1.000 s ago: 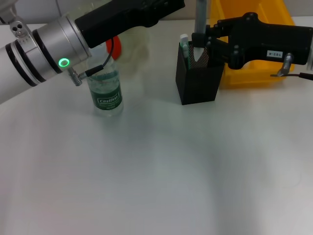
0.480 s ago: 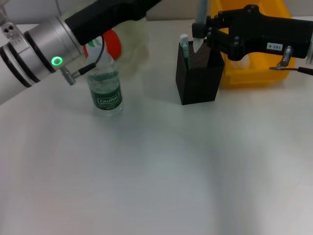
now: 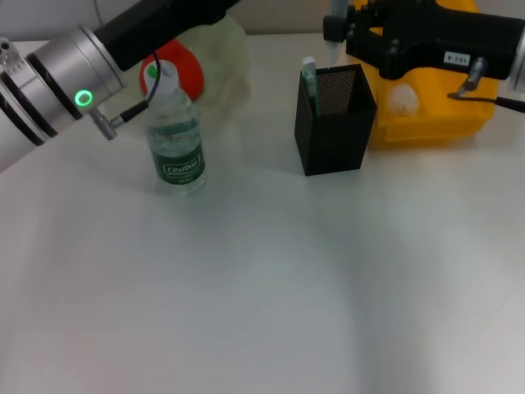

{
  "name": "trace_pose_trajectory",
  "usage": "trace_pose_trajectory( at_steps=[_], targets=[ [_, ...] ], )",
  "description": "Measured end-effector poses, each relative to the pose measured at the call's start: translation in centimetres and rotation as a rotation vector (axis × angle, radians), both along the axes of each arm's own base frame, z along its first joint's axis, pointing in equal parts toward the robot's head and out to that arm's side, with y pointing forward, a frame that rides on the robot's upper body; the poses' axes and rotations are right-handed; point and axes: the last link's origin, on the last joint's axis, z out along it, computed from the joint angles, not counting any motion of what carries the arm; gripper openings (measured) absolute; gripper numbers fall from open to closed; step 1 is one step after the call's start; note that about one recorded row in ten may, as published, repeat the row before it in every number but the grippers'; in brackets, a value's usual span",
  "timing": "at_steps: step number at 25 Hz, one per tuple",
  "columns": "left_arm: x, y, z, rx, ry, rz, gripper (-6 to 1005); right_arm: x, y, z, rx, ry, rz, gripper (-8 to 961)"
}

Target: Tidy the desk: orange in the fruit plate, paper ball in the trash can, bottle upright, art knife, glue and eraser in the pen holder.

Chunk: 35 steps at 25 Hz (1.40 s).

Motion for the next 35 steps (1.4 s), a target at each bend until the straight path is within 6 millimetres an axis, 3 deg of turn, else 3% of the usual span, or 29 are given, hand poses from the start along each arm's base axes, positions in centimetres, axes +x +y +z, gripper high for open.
trace_pose_trajectory(
  at_steps=[7, 15, 31, 35],
  targets=[
    [1.5, -1.1, 0.7, 0.001, -0.014, -0.143, 653, -0.3, 0.7, -0.2, -0.007, 0.011, -0.029, 149],
    [3.8, -0.9, -1.2, -0.02, 0.07, -0.228, 654, -0.5, 0.8, -0.8, -0.035, 0.009, -0.022, 150],
    [4.2, 0.2, -1.5, 0.018, 0.103, -0.199, 649, -0.4, 0.6, -2.0, -0.077, -0.002, -0.019, 151],
    [4.3, 0.1, -1.6, 0.023, 0.113, -0.216, 575, -0.4, 0.6, -2.0, -0.078, -0.003, -0.018, 152]
  ],
)
